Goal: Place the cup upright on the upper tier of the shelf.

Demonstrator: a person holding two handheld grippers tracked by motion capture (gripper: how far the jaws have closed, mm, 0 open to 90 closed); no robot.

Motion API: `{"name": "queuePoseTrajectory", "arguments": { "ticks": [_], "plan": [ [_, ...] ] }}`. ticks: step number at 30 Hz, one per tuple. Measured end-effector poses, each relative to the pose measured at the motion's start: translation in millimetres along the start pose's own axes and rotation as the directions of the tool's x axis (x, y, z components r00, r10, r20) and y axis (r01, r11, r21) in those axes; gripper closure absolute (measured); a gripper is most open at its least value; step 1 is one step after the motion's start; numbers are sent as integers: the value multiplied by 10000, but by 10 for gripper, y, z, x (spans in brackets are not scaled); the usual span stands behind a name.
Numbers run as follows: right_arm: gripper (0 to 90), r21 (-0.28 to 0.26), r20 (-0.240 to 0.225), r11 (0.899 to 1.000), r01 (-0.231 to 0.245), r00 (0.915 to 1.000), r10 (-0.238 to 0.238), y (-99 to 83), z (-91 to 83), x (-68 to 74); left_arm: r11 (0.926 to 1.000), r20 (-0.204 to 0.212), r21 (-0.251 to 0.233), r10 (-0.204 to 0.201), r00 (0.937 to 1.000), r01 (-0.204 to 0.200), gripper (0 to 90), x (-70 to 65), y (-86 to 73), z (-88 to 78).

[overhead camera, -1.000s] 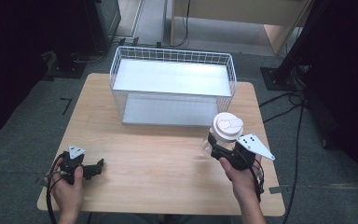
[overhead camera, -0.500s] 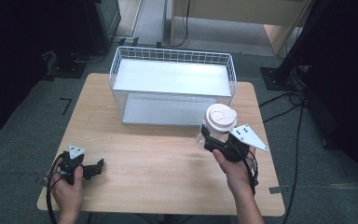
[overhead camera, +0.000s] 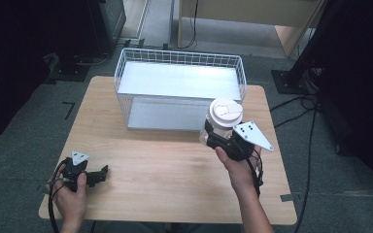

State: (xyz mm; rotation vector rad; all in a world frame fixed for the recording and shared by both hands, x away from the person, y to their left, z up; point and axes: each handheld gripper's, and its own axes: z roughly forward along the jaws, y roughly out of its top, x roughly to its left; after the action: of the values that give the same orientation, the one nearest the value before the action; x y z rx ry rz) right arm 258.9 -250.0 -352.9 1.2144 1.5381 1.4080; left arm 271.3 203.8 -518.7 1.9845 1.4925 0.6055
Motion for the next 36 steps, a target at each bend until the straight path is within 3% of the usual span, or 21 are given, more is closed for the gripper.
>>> {"name": "queuePoseTrajectory", "arguments": {
  "ticks": [36],
  "plan": [
    [162, -1223, 177, 9921, 275, 9995, -255, 678, 507, 206, 10000, 0, 0, 8, 10000, -8, 0, 1, 0, 0]
  ]
}}
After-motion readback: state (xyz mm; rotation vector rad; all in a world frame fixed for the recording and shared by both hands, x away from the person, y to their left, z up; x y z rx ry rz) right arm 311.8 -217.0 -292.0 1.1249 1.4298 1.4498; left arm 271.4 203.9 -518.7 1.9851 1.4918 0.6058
